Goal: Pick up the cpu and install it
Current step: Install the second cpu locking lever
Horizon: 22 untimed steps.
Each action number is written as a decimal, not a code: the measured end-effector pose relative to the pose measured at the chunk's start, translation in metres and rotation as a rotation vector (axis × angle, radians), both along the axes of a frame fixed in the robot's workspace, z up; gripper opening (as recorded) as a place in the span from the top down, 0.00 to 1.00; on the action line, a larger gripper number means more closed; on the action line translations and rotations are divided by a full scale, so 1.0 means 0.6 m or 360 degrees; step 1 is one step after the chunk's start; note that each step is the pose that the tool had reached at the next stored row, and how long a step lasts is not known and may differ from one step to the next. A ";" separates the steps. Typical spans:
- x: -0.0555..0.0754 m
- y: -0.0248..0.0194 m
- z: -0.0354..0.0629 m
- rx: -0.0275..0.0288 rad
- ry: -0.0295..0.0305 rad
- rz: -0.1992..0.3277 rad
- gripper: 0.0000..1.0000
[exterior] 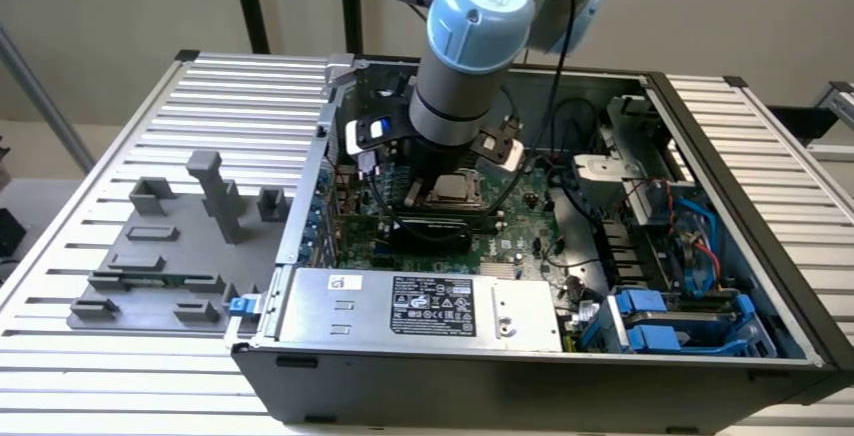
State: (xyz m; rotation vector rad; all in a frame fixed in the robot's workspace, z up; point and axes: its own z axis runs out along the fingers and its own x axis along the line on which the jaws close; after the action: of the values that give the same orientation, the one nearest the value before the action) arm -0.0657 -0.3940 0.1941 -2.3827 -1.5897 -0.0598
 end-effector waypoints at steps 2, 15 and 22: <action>0.000 0.0002 0.000 -0.00076 -0.00002 0.0000 0.89; 0.000 0.0002 0.026 -0.00202 -0.00002 0.0002 0.89; 0.000 0.0001 0.026 -0.00204 0.00001 0.0002 0.89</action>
State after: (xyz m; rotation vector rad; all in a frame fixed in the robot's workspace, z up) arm -0.0659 -0.3939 0.2098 -2.3913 -1.5962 -0.0495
